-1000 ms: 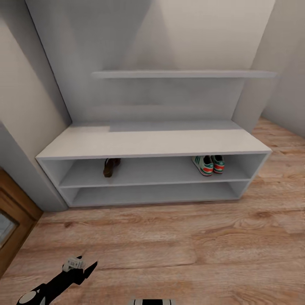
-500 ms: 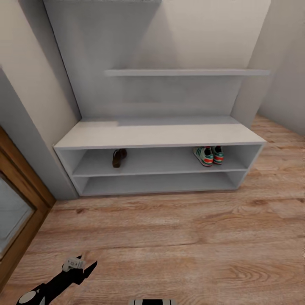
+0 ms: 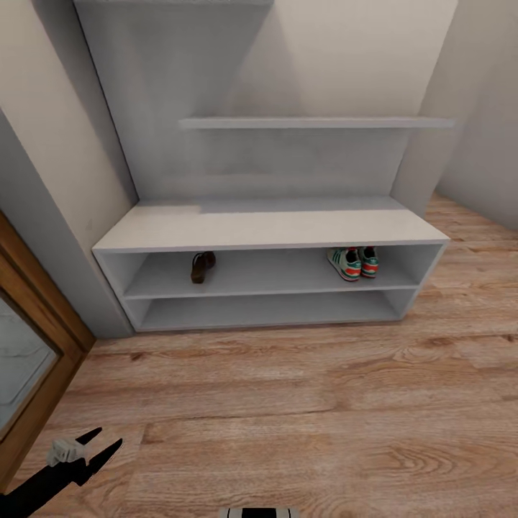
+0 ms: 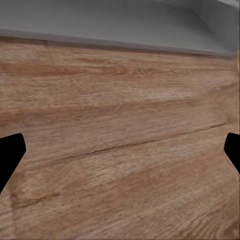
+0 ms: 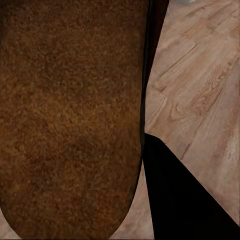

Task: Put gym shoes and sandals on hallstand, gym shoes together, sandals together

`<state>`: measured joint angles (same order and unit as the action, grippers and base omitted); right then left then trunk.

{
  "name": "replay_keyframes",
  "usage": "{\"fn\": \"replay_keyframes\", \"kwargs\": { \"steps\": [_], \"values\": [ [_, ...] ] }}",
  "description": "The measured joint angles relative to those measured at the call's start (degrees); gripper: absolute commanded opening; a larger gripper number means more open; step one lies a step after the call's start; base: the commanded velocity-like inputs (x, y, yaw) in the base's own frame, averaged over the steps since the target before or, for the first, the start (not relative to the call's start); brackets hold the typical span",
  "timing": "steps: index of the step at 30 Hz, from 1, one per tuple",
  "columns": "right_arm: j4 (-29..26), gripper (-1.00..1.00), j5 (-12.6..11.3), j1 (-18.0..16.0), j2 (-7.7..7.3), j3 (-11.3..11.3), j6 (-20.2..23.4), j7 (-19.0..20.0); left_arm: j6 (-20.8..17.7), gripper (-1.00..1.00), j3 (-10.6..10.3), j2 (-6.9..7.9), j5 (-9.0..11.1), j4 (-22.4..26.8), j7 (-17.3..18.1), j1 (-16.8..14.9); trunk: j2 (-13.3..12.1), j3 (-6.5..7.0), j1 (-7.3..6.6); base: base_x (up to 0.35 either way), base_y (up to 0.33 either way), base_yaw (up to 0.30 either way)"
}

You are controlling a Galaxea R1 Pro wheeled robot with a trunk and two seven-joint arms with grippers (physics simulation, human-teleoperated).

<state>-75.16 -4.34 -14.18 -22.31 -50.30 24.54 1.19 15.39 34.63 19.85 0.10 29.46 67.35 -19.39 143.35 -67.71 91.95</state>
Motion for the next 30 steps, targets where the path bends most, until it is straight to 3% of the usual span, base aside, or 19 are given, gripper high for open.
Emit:
{"fn": "replay_keyframes", "kwargs": {
  "steps": [2, 4, 6, 9, 10, 11, 12, 13, 14, 15, 16, 18, 22, 24, 25, 29, 30],
  "values": [
    [0.17, -1.00, 0.01, 0.01, 2.96, 3.09, -0.53, 0.02, -0.04, 1.00, 0.09, 0.00, -0.15, 0.02, 0.13, -0.02, 0.00, 0.00, 0.00, 0.000, 0.000, -0.002],
    [0.58, -1.00, 0.10, 0.00, 6.02, 9.39, -1.04, -0.19, -0.06, 1.00, 0.09, 0.00, -0.22, 0.03, 0.16, -0.02, 0.00, 0.00, 0.00, 0.000, 0.000, 0.000],
    [2.56, -1.00, 0.24, 0.00, 9.48, 18.21, -1.25, -0.40, -0.02, 1.00, 0.06, 0.01, -0.35, 0.00, 0.17, -0.02, 0.00, 0.00, 0.00, 0.000, 0.000, 0.000],
    [6.25, -1.00, 0.22, -0.03, 16.25, 34.56, -1.29, -1.37, 0.06, 1.00, 0.01, 0.11, -0.58, -0.04, 0.21, -0.01, 0.00, -0.01, 0.00, 0.000, 0.000, 0.000],
    [6.73, -1.00, 0.07, -0.06, 17.56, 36.92, -1.30, -1.91, 0.07, 1.00, 0.01, 0.14, -0.60, -0.05, 0.22, -0.01, 0.00, 0.00, 0.00, 0.000, 0.000, 0.000],
    [7.53, -1.00, 0.48, -0.05, 19.63, 39.95, -1.26, -3.56, 0.08, 1.00, 0.00, 0.19, -0.61, -0.06, 0.24, 0.00, 0.00, 0.00, 0.00, 0.000, 0.000, 0.000],
    [8.28, -1.00, 0.23, -0.08, 21.80, 45.35, -1.27, -6.13, 0.09, 1.00, 0.00, 0.22, -0.64, -0.10, 0.25, 0.00, 0.00, 0.00, 0.00, 0.000, 0.000, 0.000],
    [8.71, -1.00, 0.17, -0.14, 22.89, 46.52, -1.28, -7.83, 0.09, 1.00, 0.00, 0.23, -0.66, -0.10, 0.25, 0.00, 0.00, 0.00, 0.00, 0.000, 0.000, 0.000],
    [9.62, -1.00, 0.55, -0.40, 24.76, 49.12, -1.22, -11.14, 0.09, 1.00, -0.04, 0.25, -0.65, -0.11, 0.26, 0.01, 0.00, 0.00, 0.00, 0.000, 0.000, 0.000],
    [10.63, -1.00, 0.12, -1.02, 26.78, 53.61, -1.29, -14.24, 0.10, 1.00, -0.06, 0.26, -0.67, -0.13, 0.26, 0.00, 0.00, 0.00, 0.00, 0.000, 0.000, 0.000],
    [11.66, -1.00, -0.02, -2.13, 28.61, 55.78, -1.28, -17.02, 0.11, 1.00, -0.07, 0.26, -0.67, -0.14, 0.26, 0.04, 0.00, 0.00, 0.00, 0.000, 0.000, 0.000],
    [14.87, -1.00, -0.27, -6.75, 32.09, 61.01, -1.14, -20.83, 0.11, 1.00, -0.09, 0.23, -0.68, -0.16, 0.26, 0.42, 0.00, 0.01, 0.00, 0.000, 0.000, 0.000],
    [20.99, -1.00, 0.16, -15.98, 32.31, 63.27, 0.38, -22.37, 0.16, 1.00, -0.11, 0.20, -0.66, -0.20, 0.33, 0.87, 0.00, 0.01, 0.00, 0.000, 0.000, 0.000],
    [29.75, -1.00, -0.06, -24.96, 32.31, 63.67, 2.61, -22.75, 0.19, 1.00, -0.22, 0.16, -0.67, -0.15, 0.28, 1.81, -0.01, 0.01, 0.01, 0.000, 0.000, 0.000],
    [30.95, -1.00, 0.26, -27.64, 32.31, 63.76, 3.01, -22.77, 0.19, 1.00, -0.35, 0.10, -0.66, -0.08, 0.27, 1.96, 0.01, 0.01, -0.01, 0.000, 0.000, 0.000],
    [30.77, -1.00, -0.59, -30.11, 32.31, 63.78, 3.32, -22.73, 0.26, 1.00, -0.79, -0.21, -0.61, 0.15, 0.98, 2.07, 0.00, 0.00, 0.00, 0.000, 0.000, 0.000],
    [30.91, -1.00, -0.63, -30.31, 32.31, 63.78, 3.30, -22.61, 0.19, 1.00, -5.03, -0.37, -1.40, 0.18, 1.99, 1.98, 0.00, 0.00, 0.00, 0.000, 0.000, 0.000]
  ]
}}
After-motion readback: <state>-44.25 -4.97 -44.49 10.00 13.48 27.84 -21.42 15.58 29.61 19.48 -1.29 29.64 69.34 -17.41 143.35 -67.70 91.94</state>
